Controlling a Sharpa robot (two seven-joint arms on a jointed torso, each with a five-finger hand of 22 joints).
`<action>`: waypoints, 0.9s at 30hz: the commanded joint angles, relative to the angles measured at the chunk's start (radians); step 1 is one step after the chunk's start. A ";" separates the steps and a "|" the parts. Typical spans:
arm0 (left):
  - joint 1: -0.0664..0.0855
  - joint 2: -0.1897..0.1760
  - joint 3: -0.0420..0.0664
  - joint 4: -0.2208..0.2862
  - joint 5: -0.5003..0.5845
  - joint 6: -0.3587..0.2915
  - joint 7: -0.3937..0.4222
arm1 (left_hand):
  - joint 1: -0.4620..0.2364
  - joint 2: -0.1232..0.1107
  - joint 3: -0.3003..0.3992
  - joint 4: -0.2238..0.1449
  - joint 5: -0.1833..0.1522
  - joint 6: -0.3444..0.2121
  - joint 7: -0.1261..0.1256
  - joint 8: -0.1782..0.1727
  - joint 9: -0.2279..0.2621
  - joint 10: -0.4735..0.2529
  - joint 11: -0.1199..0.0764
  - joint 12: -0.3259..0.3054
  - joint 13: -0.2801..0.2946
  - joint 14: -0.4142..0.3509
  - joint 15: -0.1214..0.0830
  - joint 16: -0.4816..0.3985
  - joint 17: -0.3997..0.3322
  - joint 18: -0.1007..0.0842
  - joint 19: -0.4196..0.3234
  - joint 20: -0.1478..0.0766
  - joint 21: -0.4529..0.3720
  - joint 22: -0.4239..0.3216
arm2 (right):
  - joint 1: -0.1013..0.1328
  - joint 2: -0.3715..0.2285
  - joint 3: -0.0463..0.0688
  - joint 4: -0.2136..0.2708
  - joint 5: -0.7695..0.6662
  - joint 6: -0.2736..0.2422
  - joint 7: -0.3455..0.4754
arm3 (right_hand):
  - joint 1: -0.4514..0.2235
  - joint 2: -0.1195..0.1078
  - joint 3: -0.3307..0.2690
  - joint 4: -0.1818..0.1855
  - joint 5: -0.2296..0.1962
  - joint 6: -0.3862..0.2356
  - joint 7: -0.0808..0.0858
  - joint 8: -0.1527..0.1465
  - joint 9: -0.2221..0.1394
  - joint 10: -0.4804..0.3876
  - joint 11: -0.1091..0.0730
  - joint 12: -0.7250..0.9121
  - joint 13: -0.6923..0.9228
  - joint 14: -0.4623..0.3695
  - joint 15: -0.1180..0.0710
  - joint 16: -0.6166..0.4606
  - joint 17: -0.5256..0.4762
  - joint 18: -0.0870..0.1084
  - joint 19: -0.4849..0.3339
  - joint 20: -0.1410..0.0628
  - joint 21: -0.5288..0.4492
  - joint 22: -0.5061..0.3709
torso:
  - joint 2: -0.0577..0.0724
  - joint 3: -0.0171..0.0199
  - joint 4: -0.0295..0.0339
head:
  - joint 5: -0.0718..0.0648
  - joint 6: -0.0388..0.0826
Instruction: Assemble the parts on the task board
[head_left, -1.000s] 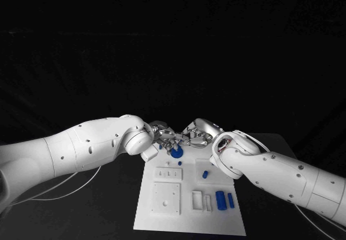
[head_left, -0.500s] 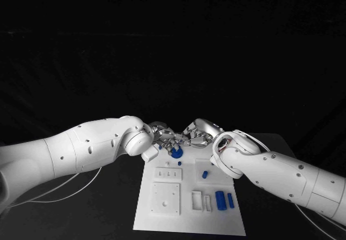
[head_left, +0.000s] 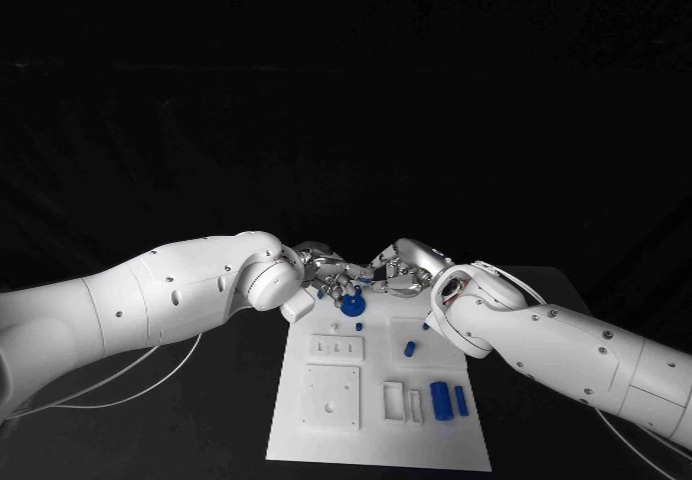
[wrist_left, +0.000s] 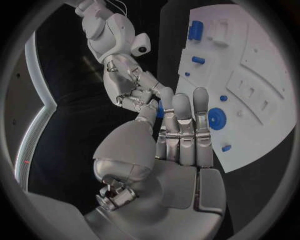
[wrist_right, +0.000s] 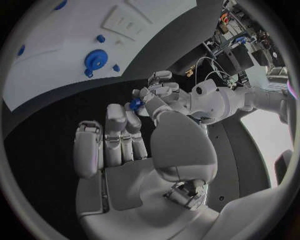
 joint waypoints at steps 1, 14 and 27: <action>0.000 -0.003 0.001 0.002 0.039 -0.023 0.029 | -0.007 0.003 0.039 -0.036 -0.004 0.046 -0.038 -0.001 0.533 0.035 -0.005 0.007 0.001 -0.003 -0.006 0.009 0.004 -0.013 0.006 0.000 -0.008 0.008 | -0.002 -0.010 0.000 0.003 0.026 -0.026 0.049 | 0.012 -0.005 -0.031 0.015 0.004 -0.011 0.004 -0.005 0.001 -0.004 0.004 -0.003 -0.006 0.000 0.007 -0.005 0.002 0.002 0.088 0.008 -0.005 0.231 | 0.000 0.0002 -0.0005 | 0.002 0.002; -0.005 -0.021 0.001 0.005 0.038 -0.011 0.031 | -0.011 0.001 0.040 -0.046 0.002 0.053 -0.040 -0.001 0.537 0.038 -0.006 0.018 -0.001 -0.001 -0.008 0.015 0.012 -0.016 0.013 -0.002 -0.023 0.027 | -0.012 -0.050 0.000 0.023 0.046 -0.065 0.095 | 0.035 -0.009 -0.043 0.011 0.021 -0.015 0.004 -0.005 0.001 -0.008 0.005 -0.004 -0.014 -0.003 0.008 -0.008 -0.002 0.003 0.087 0.009 -0.009 0.230 | 0.000 0.0000 -0.0012 | 0.001 0.000; -0.012 -0.017 0.001 0.005 0.025 0.009 0.034 | -0.010 0.001 0.038 -0.050 -0.011 0.052 -0.039 -0.002 0.526 0.039 -0.005 0.016 -0.010 -0.001 -0.008 0.010 0.012 -0.017 0.019 -0.002 -0.041 0.046 | -0.016 -0.037 0.000 0.026 0.076 -0.093 0.117 | 0.027 -0.005 -0.040 0.009 0.031 -0.013 0.004 -0.004 0.001 -0.007 0.005 -0.001 -0.015 -0.002 0.007 -0.008 -0.003 0.004 0.087 0.008 -0.010 0.230 | 0.000 0.0000 0.0000 | -0.003 -0.002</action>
